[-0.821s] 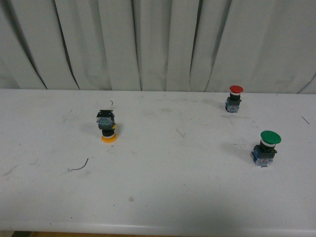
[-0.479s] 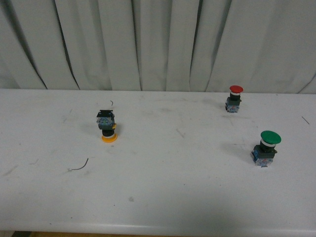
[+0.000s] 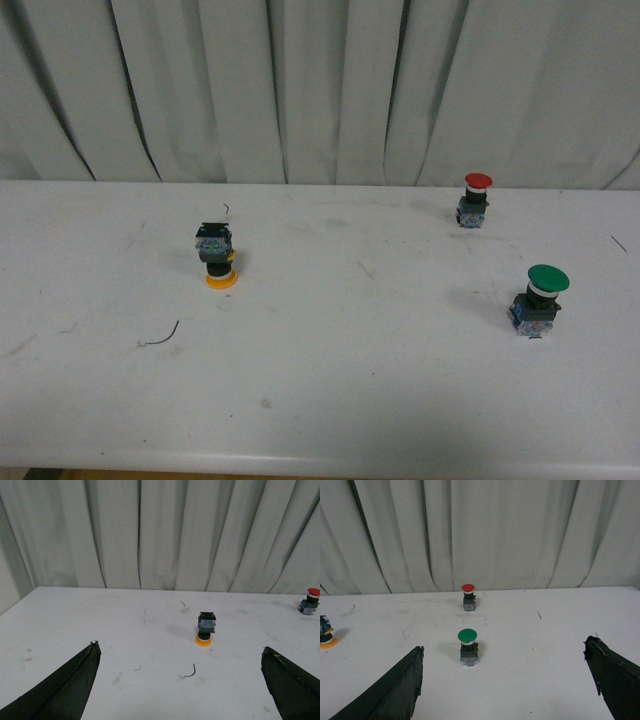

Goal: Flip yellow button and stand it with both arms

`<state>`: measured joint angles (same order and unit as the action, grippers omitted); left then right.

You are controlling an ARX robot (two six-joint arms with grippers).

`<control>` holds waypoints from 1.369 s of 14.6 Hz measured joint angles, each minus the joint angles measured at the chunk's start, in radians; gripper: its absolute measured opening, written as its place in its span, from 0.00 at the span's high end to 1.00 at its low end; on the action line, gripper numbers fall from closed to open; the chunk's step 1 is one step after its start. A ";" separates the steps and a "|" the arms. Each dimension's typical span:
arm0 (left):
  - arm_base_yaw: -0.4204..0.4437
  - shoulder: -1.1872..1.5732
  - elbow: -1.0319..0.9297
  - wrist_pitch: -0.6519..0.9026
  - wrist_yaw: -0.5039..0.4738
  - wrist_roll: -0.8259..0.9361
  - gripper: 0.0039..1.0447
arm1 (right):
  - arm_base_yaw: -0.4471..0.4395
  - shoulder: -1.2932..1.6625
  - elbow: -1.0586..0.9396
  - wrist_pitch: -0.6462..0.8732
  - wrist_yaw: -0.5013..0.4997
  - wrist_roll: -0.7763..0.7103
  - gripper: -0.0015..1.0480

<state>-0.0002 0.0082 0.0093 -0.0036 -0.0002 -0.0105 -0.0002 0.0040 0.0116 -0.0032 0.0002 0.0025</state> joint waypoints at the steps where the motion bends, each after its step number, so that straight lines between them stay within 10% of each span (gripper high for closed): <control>1: 0.000 0.000 0.000 0.000 0.000 0.000 0.06 | 0.000 0.000 0.000 0.000 0.000 0.000 0.06; 9: 0.000 0.000 0.000 0.000 0.000 0.000 0.06 | 0.000 0.000 0.000 0.000 0.000 0.000 0.06; 12: -0.136 0.180 0.103 -0.150 -0.373 -0.170 0.06 | -0.001 0.000 0.000 0.000 0.000 0.000 0.06; 15: -0.030 0.559 0.160 0.252 -0.190 -0.167 0.06 | 0.000 0.000 0.000 0.000 0.000 0.000 0.06; 20: -0.031 0.840 0.257 0.478 -0.116 -0.150 0.06 | 0.000 0.000 0.000 0.000 0.000 0.000 0.06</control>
<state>-0.0315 0.8482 0.2661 0.4747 -0.1165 -0.1604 -0.0002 0.0036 0.0116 -0.0032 -0.0002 0.0025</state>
